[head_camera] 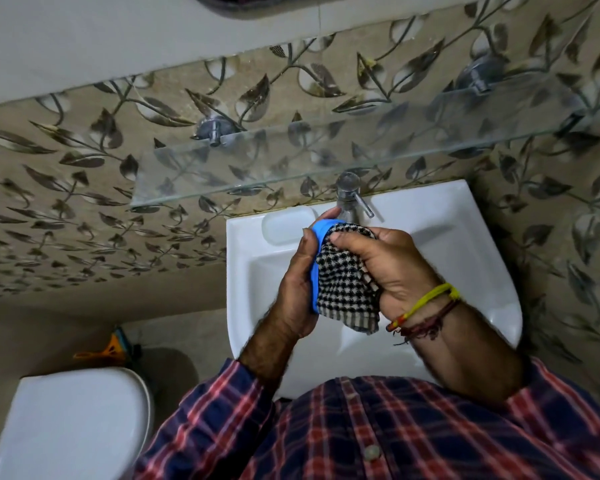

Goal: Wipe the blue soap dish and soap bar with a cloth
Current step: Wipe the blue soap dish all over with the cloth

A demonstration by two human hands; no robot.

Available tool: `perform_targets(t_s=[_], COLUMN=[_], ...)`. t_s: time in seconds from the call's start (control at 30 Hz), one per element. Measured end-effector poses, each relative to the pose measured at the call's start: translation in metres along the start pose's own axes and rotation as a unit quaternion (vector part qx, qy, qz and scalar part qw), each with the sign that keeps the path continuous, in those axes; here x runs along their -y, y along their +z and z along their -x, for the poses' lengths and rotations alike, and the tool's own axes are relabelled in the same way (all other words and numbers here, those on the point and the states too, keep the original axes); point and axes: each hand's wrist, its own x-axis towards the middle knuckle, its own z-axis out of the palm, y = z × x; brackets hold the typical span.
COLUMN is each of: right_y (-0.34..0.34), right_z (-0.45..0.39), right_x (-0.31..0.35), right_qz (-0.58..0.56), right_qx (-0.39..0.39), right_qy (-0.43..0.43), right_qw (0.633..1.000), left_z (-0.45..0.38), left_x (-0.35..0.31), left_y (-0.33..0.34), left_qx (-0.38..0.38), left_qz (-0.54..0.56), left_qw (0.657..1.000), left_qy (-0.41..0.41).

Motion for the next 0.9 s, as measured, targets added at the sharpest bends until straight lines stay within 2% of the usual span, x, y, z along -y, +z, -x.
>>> perform_targets(t_s=[0.1, 0.27, 0.37, 0.43, 0.6, 0.73, 0.83, 0.9], right_y=[-0.001, -0.003, -0.007, -0.005, -0.007, -0.01, -0.01, -0.011], right_z=[0.001, 0.004, 0.001, 0.001, 0.001, -0.005, -0.003, -0.001], right_x=[-0.003, 0.002, 0.013, 0.012, 0.001, 0.007, -0.001, -0.006], right_qz=[-0.032, 0.067, 0.071, 0.07, 0.185, 0.176, 0.244, 0.248], right_qx=[0.004, 0.036, 0.023, 0.01, 0.015, 0.012, 0.04, 0.063], right_qy=[0.022, -0.028, -0.024, -0.03, -0.068, -0.078, -0.1, -0.084], right_qw=[0.999, 0.997, 0.997, 0.997, 0.98, 0.981, 0.964, 0.963], left_z=[-0.001, -0.008, -0.008, -0.008, -0.012, -0.012, -0.016, -0.018], left_x=[0.001, -0.012, -0.008, -0.005, -0.01, -0.009, -0.015, -0.017], left_y=[0.001, -0.001, 0.0, 0.0, 0.0, 0.006, 0.007, 0.006], left_qx=[-0.004, 0.032, 0.047, 0.038, 0.039, 0.03, 0.021, 0.017], left_qz=[0.003, -0.005, -0.021, -0.022, -0.008, -0.006, -0.003, -0.005], left_qw=[1.0, 0.999, 0.999, 0.999, 0.999, 0.999, 1.0, 1.0], left_qy=[-0.011, -0.006, -0.008, -0.017, -0.015, -0.018, -0.004, 0.005])
